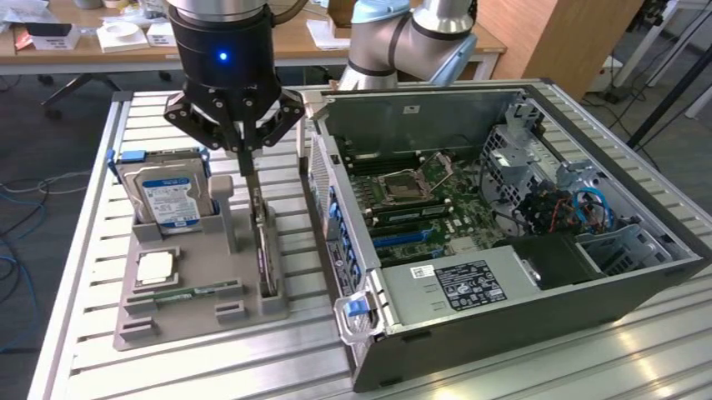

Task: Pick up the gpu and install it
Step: 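Pick up the gpu and move the gpu toward the slot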

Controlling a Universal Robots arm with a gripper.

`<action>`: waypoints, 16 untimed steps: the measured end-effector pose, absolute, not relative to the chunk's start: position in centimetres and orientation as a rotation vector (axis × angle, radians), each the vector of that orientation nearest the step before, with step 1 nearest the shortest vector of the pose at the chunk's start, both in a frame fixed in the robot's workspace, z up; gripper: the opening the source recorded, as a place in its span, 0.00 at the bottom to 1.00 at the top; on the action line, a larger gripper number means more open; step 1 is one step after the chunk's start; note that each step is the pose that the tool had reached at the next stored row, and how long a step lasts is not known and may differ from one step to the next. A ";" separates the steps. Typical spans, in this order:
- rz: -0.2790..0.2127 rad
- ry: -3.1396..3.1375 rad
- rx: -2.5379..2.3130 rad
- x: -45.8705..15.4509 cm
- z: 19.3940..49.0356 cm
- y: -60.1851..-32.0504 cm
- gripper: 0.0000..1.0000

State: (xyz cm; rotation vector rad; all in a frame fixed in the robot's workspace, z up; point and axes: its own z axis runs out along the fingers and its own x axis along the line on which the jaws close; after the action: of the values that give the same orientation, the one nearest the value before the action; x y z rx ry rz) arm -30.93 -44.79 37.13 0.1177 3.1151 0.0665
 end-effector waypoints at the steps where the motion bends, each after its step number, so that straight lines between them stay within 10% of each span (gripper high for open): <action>1: 0.067 3.115 0.118 -30.9 37.1 -44.8 0.10; 12: 0.067 3.115 0.118 -30.9 37.1 -44.8 0.11; 16: 0.067 3.115 0.118 -30.9 37.1 -44.8 0.29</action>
State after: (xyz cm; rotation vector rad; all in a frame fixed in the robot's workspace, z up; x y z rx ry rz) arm -30.93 -44.79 37.13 0.1177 3.1151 0.0666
